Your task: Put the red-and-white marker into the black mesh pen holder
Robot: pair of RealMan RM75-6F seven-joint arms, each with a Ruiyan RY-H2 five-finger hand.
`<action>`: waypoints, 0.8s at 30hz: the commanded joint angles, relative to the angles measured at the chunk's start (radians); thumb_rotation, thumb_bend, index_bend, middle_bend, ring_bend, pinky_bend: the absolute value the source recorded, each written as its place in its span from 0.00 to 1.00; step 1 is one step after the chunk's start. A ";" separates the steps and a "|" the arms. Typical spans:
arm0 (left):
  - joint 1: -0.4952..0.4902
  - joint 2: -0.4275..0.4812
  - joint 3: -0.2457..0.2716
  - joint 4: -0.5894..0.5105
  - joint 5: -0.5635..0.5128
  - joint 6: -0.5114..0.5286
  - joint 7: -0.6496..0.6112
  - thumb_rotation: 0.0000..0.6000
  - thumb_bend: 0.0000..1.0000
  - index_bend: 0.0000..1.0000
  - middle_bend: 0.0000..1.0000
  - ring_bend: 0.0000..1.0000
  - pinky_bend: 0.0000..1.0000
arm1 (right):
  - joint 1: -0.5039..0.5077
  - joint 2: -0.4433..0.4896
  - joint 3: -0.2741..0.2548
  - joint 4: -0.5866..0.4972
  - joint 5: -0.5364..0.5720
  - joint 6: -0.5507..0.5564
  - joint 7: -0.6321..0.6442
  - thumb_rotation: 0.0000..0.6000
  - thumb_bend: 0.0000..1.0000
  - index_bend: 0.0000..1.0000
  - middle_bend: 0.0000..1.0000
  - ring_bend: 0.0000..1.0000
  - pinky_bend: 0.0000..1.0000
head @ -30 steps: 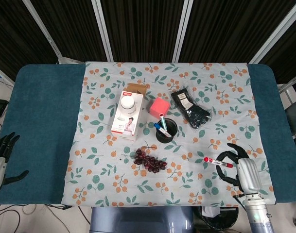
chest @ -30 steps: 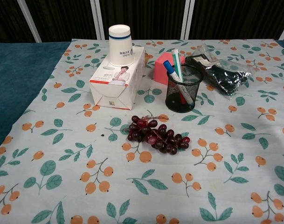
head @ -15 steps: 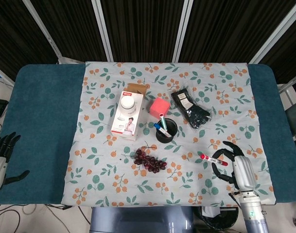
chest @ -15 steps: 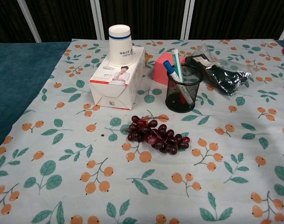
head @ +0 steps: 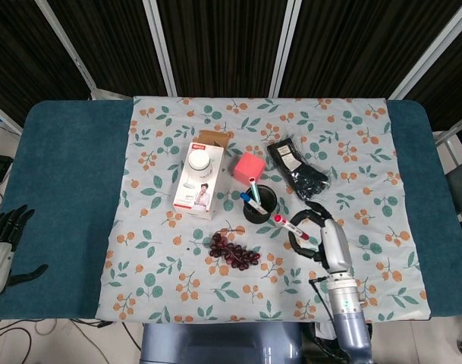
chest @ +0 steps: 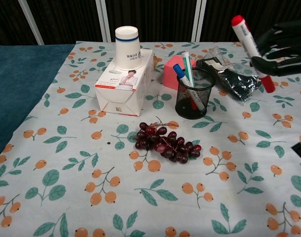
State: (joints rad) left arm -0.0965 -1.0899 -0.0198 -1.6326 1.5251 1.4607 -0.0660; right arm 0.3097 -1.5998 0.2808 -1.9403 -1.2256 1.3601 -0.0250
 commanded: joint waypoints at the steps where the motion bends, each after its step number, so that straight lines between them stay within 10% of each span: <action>1: -0.001 0.003 0.001 -0.001 -0.002 -0.005 -0.005 1.00 0.09 0.00 0.00 0.00 0.00 | 0.056 -0.080 0.054 0.014 0.070 -0.021 -0.043 1.00 0.53 0.63 0.52 0.20 0.19; 24: -0.014 0.021 -0.002 -0.015 -0.030 -0.041 -0.027 1.00 0.08 0.00 0.00 0.00 0.00 | 0.320 -0.400 0.331 0.366 0.296 -0.043 -0.080 1.00 0.53 0.63 0.52 0.20 0.19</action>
State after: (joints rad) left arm -0.1105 -1.0686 -0.0216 -1.6473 1.4948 1.4193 -0.0936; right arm 0.6201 -1.9918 0.6068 -1.5932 -0.9410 1.3241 -0.1073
